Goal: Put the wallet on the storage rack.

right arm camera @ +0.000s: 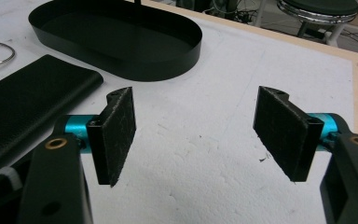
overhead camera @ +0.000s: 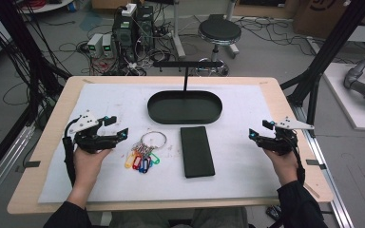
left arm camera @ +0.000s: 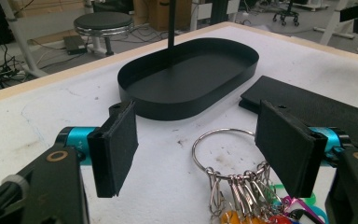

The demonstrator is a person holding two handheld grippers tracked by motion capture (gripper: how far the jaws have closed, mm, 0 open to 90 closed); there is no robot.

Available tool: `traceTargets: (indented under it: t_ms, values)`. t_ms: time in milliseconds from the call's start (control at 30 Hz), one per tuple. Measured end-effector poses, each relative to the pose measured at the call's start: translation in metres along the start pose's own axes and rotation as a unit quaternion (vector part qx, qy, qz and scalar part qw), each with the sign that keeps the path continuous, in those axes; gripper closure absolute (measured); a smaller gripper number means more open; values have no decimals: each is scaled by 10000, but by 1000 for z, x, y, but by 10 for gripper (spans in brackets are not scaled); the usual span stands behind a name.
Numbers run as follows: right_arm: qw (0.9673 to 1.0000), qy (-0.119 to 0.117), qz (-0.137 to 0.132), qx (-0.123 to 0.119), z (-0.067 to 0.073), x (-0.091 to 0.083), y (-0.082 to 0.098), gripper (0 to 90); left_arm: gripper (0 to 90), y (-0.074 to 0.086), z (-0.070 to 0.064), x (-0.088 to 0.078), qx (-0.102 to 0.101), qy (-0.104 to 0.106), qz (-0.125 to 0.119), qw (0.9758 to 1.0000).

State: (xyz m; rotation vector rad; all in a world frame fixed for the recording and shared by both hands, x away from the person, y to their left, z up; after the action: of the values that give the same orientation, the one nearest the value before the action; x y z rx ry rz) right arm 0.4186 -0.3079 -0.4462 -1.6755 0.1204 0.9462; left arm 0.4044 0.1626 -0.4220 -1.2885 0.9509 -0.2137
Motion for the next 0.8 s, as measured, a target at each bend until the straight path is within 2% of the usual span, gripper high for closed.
traceTargets:
  t_ms: [200, 367, 500, 667, 800]
  values:
    - [10000, 9, -23, 49, -3, 0, 0, 301, 297, -2, 0, -1, -90, 35, -57, 9999]
    - [10000, 3, 6, 24, -3, 3, 1, 301, 297, -4, 4, -2, -250, 55, -125, 9996]
    - [10000, 10, 1, 14, -3, 2, 1, 301, 297, -4, 2, -1, -251, 115, -129, 9995]
    - [10000, 14, 2, 39, -3, 3, 0, 301, 270, -5, 3, 2, -284, 67, -163, 9994]
    - [10000, 10, 25, 3, -2, 5, 0, 301, 266, -8, 10, 4, -510, -30, -295, 9983]
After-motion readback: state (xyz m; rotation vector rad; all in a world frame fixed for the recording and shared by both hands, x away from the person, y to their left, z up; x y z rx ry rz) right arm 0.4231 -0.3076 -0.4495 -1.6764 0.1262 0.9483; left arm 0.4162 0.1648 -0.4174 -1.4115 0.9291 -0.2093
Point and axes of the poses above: each handheld gripper's, and its own axes: x roughly forward along the jaws, y roughly out of its underside, z roughly to its left, the point moved 10 cm from there along x, roughly forward along the jaws, and after that the axes turned 12 degrees about z, right-handed, at the moved point
